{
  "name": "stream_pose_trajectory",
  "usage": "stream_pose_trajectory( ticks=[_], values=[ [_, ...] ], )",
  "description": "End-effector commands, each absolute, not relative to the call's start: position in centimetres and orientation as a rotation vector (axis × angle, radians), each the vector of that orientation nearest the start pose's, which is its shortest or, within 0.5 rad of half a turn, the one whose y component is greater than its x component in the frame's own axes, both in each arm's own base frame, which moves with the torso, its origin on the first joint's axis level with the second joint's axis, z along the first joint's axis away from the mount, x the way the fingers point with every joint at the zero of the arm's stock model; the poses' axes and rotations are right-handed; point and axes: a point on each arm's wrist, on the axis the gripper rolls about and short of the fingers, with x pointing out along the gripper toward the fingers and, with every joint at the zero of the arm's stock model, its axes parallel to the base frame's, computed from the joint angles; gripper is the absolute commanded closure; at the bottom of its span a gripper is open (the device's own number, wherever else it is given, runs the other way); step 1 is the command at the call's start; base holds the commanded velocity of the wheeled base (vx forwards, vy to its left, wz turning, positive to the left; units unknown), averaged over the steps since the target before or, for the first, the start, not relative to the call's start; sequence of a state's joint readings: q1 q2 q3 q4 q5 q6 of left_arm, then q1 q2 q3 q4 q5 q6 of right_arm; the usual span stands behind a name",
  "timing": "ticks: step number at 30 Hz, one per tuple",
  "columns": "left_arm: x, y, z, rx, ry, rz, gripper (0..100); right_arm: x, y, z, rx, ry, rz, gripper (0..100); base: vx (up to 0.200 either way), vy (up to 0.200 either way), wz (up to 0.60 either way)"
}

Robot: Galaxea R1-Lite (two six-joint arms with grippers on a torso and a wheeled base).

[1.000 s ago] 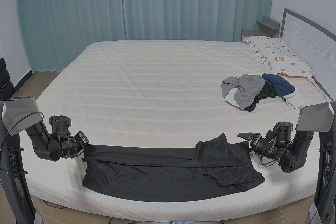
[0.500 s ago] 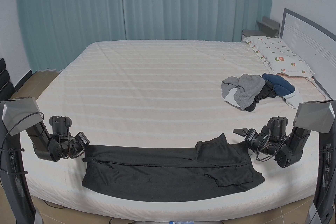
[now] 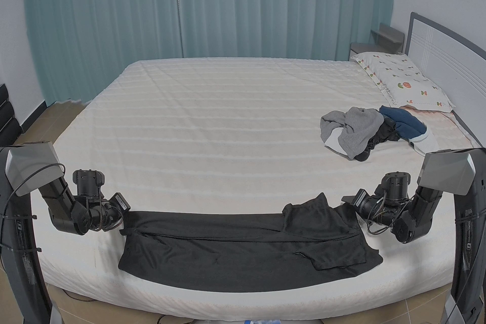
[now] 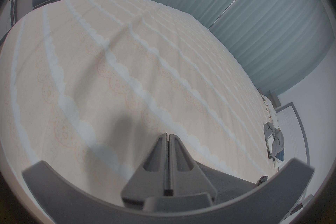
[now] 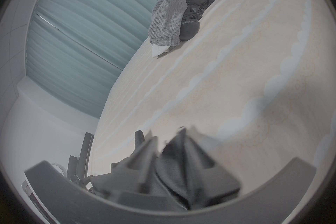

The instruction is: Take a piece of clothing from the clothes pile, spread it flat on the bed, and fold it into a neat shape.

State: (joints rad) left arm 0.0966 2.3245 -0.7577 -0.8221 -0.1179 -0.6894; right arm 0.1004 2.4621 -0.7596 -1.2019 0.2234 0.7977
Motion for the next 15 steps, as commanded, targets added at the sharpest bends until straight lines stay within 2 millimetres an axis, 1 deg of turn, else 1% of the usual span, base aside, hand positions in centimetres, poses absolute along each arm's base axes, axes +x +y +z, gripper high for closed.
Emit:
stream_pose_trajectory(
  ticks=[1, 3, 10, 15],
  values=[
    [35.5, 3.2, -2.6, -0.738, 0.723, 0.238, 100, 37.0, 3.9, -4.4, 0.800, 0.602, 0.090, 100, 0.000, 0.000, 0.00],
    [35.5, 3.2, -2.6, -0.738, 0.723, 0.238, 100, 37.1, 3.6, -4.3, 0.803, 0.596, 0.086, 100, 0.000, 0.000, 0.00],
    [35.6, 3.2, -2.5, -0.739, 0.719, 0.240, 100, 37.8, 2.1, -2.8, 0.818, 0.529, 0.067, 100, 0.000, 0.000, 0.00],
    [35.5, 3.2, -2.6, -0.737, 0.724, 0.240, 100, 37.8, 1.3, -2.7, 0.822, 0.515, 0.050, 100, 0.000, 0.000, 0.00]
  ],
)
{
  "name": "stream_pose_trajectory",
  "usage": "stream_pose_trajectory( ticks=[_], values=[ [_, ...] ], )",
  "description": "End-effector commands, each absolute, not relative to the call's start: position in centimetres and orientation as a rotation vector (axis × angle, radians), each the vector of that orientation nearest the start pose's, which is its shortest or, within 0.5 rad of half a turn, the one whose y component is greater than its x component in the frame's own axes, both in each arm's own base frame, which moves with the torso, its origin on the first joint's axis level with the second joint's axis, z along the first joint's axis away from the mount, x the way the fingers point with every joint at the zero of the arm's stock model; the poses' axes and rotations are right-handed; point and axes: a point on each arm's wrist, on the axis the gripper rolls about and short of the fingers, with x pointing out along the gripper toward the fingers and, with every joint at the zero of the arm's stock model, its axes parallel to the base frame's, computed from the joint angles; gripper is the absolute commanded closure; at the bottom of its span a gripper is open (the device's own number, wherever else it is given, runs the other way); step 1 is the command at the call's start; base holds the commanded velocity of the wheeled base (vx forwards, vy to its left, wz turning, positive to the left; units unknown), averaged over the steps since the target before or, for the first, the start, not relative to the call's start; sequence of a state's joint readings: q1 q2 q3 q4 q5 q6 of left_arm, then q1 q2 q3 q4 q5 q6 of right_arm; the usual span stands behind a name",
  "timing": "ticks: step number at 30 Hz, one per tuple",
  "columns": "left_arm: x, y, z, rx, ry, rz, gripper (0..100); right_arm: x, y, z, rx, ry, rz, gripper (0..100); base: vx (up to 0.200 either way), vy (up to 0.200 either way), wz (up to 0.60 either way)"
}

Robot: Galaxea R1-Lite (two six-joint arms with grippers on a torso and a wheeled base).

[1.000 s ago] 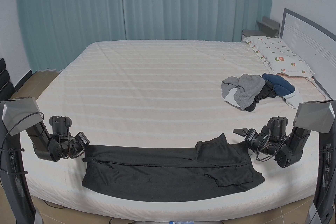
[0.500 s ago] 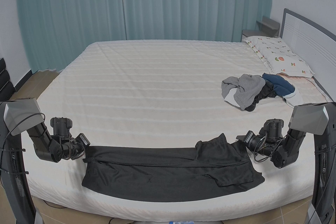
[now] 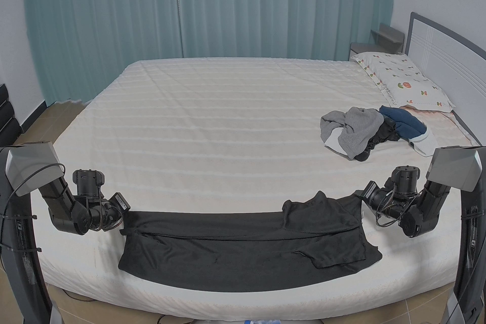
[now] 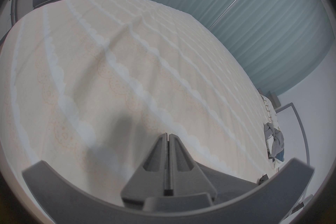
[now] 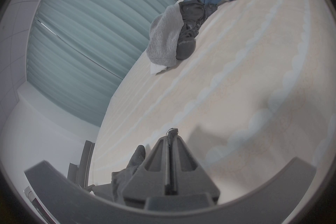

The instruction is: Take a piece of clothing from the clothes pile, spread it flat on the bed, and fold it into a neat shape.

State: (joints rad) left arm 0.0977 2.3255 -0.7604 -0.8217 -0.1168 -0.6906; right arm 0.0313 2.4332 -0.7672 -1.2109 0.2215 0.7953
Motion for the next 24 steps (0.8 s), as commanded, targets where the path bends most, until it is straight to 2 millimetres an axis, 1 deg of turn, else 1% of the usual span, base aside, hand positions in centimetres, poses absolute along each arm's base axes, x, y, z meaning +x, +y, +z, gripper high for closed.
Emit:
stream_pose_trajectory(
  ticks=[1, 8, 9, 10, 11, 14, 16, 17, 18, 20, 22, 24],
  values=[
    [35.5, 3.2, -2.6, -0.737, 0.724, 0.240, 100, 37.8, 1.2, -3.0, 0.823, 0.520, 0.046, 100, 0.000, 0.000, 0.00],
    [35.4, 3.1, -2.4, -0.737, 0.727, 0.239, 100, 37.9, 1.3, -3.4, 0.820, 0.523, 0.047, 100, 0.000, 0.000, 0.00],
    [35.3, 3.1, -2.4, -0.738, 0.731, 0.238, 100, 37.9, 1.3, -3.5, 0.819, 0.525, 0.048, 0, 0.000, 0.000, 0.00],
    [35.3, 3.0, -2.5, -0.736, 0.732, 0.239, 100, 37.9, 1.4, -3.6, 0.817, 0.525, 0.052, 0, 0.000, 0.000, 0.00],
    [35.3, 3.0, -2.5, -0.737, 0.734, 0.239, 0, 37.8, 1.5, -3.6, 0.817, 0.524, 0.054, 0, 0.000, 0.000, 0.00],
    [35.3, 2.9, -2.5, -0.735, 0.735, 0.237, 0, 37.4, 1.4, -2.7, 0.801, 0.503, 0.067, 0, 0.000, 0.000, 0.00],
    [35.3, 2.9, -2.6, -0.735, 0.735, 0.236, 0, 37.0, 1.2, -0.8, 0.769, 0.473, 0.091, 0, 0.000, 0.000, 0.00],
    [35.3, 2.9, -2.6, -0.735, 0.735, 0.236, 0, 37.0, 1.2, -0.8, 0.769, 0.473, 0.091, 0, 0.000, 0.000, 0.00],
    [35.4, 3.1, -2.6, -0.738, 0.728, 0.237, 0, 36.2, 1.4, 0.8, 0.746, 0.463, 0.123, 0, 0.000, 0.000, 0.00],
    [35.6, 3.2, -2.3, -0.745, 0.720, 0.241, 0, 35.4, 1.9, 1.8, 0.720, 0.470, 0.157, 0, 0.000, 0.000, 0.00],
    [35.4, 3.5, -2.1, -0.754, 0.718, 0.242, 0, 34.7, 2.8, 2.9, 0.666, 0.477, 0.197, 0, 0.000, 0.000, 0.00],
    [35.4, 3.6, -2.0, -0.756, 0.715, 0.242, 0, 34.6, 3.3, 3.5, 0.631, 0.493, 0.212, 0, 0.000, 0.000, 0.00]
  ],
)
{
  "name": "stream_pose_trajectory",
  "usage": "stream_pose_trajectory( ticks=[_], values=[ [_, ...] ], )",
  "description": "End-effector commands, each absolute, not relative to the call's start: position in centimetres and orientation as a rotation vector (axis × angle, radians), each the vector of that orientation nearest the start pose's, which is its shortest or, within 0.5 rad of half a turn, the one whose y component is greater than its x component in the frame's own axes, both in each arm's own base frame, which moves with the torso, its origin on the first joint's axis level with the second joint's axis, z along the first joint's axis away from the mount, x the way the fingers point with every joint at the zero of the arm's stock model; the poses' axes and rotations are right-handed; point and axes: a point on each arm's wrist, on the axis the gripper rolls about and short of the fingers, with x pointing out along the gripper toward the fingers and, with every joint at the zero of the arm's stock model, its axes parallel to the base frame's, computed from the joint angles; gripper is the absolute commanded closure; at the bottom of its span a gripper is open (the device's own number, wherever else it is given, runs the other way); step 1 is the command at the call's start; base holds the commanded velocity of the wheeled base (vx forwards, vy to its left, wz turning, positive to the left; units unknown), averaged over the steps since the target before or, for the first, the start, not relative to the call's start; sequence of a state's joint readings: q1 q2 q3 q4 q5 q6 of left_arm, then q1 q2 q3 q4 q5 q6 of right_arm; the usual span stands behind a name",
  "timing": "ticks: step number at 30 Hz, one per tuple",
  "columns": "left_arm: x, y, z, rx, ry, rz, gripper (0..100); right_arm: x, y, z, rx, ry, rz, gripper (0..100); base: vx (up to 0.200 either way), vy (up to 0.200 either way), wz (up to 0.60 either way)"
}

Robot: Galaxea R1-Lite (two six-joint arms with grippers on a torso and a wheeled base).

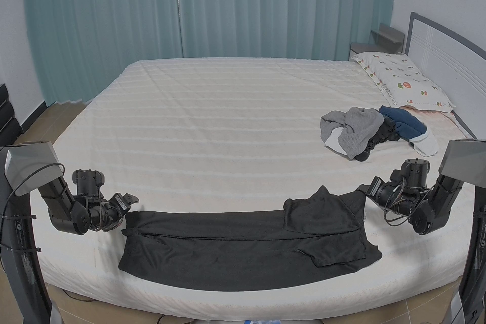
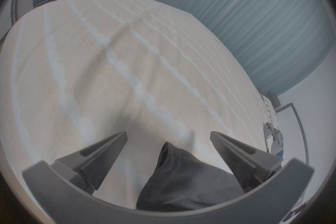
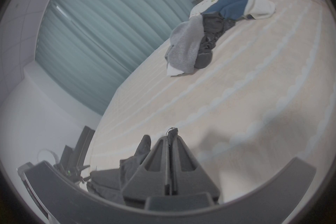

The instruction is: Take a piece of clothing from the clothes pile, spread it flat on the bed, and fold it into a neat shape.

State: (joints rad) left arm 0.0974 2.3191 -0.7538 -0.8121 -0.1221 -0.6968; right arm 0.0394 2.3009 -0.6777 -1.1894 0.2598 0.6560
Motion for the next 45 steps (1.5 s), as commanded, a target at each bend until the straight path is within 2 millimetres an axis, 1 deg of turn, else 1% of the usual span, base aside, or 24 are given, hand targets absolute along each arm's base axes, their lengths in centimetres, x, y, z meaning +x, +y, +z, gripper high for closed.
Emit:
stream_pose_trajectory(
  ticks=[1, 2, 4, 5, 6, 7, 10, 12, 14, 16, 22, 26, 30, 38, 44, 45],
  values=[
    [35.3, 3.6, -2.1, -0.756, 0.719, 0.244, 0, 34.6, 3.4, 3.5, 0.625, 0.525, 0.207, 0, 0.000, 0.000, 0.00],
    [35.3, 3.6, -2.1, -0.756, 0.719, 0.244, 0, 34.8, 3.5, 3.4, 0.624, 0.537, 0.204, 0, 0.000, 0.000, 0.00],
    [35.3, 3.6, -2.1, -0.754, 0.719, 0.243, 0, 35.7, 3.2, 2.4, 0.626, 0.570, 0.175, 0, 0.000, 0.000, 0.00],
    [35.3, 3.6, -2.1, -0.754, 0.719, 0.243, 0, 35.8, 3.2, 2.3, 0.626, 0.573, 0.174, 0, 0.000, 0.000, 0.00],
    [35.3, 3.6, -2.1, -0.754, 0.719, 0.243, 0, 36.8, 2.5, 0.6, 0.637, 0.588, 0.144, 0, 0.000, 0.000, 0.00],
    [35.4, 3.6, -2.1, -0.754, 0.719, 0.243, 0, 37.2, 2.1, -0.2, 0.640, 0.589, 0.129, 0, 0.000, 0.000, 0.00],
    [35.4, 3.6, -2.2, -0.754, 0.719, 0.245, 0, 37.6, 1.6, -1.7, 0.646, 0.614, 0.108, 0, 0.000, 0.000, 0.00],
    [35.4, 3.6, -2.2, -0.754, 0.719, 0.245, 0, 37.6, 1.6, -2.5, 0.645, 0.628, 0.103, 0, 0.000, 0.000, 0.00],
    [35.4, 3.6, -2.3, -0.754, 0.722, 0.246, 0, 37.6, 1.6, -2.5, 0.646, 0.621, 0.105, 0, 0.000, 0.000, 0.00],
    [35.4, 3.6, -2.3, -0.754, 0.722, 0.246, 0, 37.6, 1.6, -1.9, 0.645, 0.597, 0.117, 0, 0.000, 0.000, 0.00],
    [35.4, 3.6, -2.2, -0.756, 0.723, 0.241, 0, 36.6, 2.2, 1.4, 0.641, 0.534, 0.163, 0, 0.000, 0.000, 0.00],
    [35.3, 3.6, -2.1, -0.756, 0.722, 0.239, 0, 36.5, 2.3, 2.4, 0.638, 0.517, 0.173, 0, 0.000, 0.000, 0.00],
    [35.3, 3.6, -2.1, -0.756, 0.719, 0.238, 0, 36.0, 3.0, 2.4, 0.634, 0.533, 0.189, 0, 0.000, 0.000, 0.00],
    [35.3, 3.6, -1.9, -0.756, 0.717, 0.236, 0, 34.6, 5.2, 1.4, 0.615, 0.617, 0.261, 0, 0.000, 0.000, 0.00],
    [35.2, 3.5, -1.7, -0.757, 0.714, 0.233, 0, 34.1, 5.8, 0.6, 0.576, 0.693, 0.308, 0, 0.000, 0.000, 0.00],
    [35.2, 3.5, -1.7, -0.757, 0.714, 0.233, 0, 34.1, 5.8, 0.1, 0.547, 0.713, 0.312, 0, 0.000, 0.000, 0.00]
  ],
)
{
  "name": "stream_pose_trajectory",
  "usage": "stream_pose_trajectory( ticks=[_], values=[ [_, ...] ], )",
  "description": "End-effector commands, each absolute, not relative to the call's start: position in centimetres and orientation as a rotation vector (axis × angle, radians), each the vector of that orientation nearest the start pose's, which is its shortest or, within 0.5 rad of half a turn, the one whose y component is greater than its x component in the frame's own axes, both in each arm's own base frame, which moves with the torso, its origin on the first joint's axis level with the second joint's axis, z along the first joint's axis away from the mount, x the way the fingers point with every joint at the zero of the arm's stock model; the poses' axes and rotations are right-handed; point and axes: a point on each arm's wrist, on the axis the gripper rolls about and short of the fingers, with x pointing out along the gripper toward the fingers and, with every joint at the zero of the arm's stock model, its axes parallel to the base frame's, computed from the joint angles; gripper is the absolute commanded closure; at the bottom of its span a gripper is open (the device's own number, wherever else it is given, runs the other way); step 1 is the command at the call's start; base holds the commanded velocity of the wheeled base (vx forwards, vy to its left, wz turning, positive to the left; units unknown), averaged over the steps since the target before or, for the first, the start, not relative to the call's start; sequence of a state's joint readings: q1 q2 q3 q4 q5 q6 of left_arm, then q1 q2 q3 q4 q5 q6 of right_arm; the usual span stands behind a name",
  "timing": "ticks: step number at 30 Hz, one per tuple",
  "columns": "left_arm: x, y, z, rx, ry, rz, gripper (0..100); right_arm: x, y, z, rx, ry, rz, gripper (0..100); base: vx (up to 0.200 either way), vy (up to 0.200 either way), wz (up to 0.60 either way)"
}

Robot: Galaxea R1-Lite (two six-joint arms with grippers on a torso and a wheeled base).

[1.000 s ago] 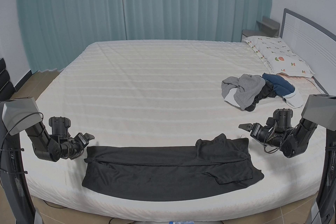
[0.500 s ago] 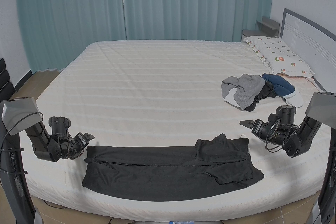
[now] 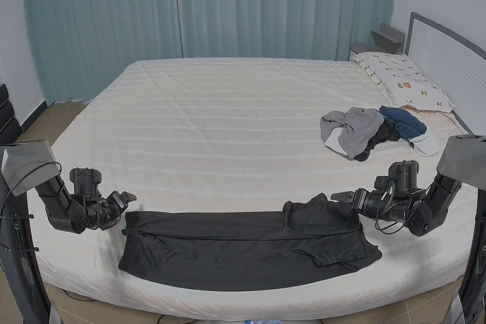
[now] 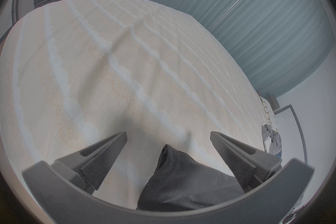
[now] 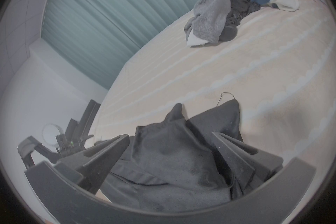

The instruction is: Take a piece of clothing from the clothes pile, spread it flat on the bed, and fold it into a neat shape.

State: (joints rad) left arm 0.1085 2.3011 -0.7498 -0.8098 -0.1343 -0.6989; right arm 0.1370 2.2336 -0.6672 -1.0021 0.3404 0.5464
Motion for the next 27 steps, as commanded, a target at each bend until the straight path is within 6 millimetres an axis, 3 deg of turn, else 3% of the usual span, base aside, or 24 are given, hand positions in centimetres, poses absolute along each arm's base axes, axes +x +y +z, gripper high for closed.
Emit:
stream_pose_trajectory(
  ticks=[1, 12, 13, 27],
  values=[
    [35.2, 3.5, -1.7, -0.757, 0.714, 0.233, 0, 34.1, 5.8, -0.2, 0.526, 0.727, 0.316, 0, 0.000, 0.000, 0.00],
    [35.2, 3.5, -1.8, -0.755, 0.716, 0.232, 0, 34.0, 6.1, -2.1, 0.452, 0.774, 0.335, 0, 0.000, 0.000, 0.00],
    [35.2, 3.5, -1.8, -0.755, 0.716, 0.232, 0, 34.0, 6.1, -2.4, 0.441, 0.779, 0.337, 100, 0.000, 0.000, 0.00],
    [35.3, 3.6, -1.4, -0.755, 0.704, 0.229, 0, 33.4, 4.7, -2.1, 0.431, 0.775, 0.306, 100, 0.000, 0.000, 0.00]
  ],
)
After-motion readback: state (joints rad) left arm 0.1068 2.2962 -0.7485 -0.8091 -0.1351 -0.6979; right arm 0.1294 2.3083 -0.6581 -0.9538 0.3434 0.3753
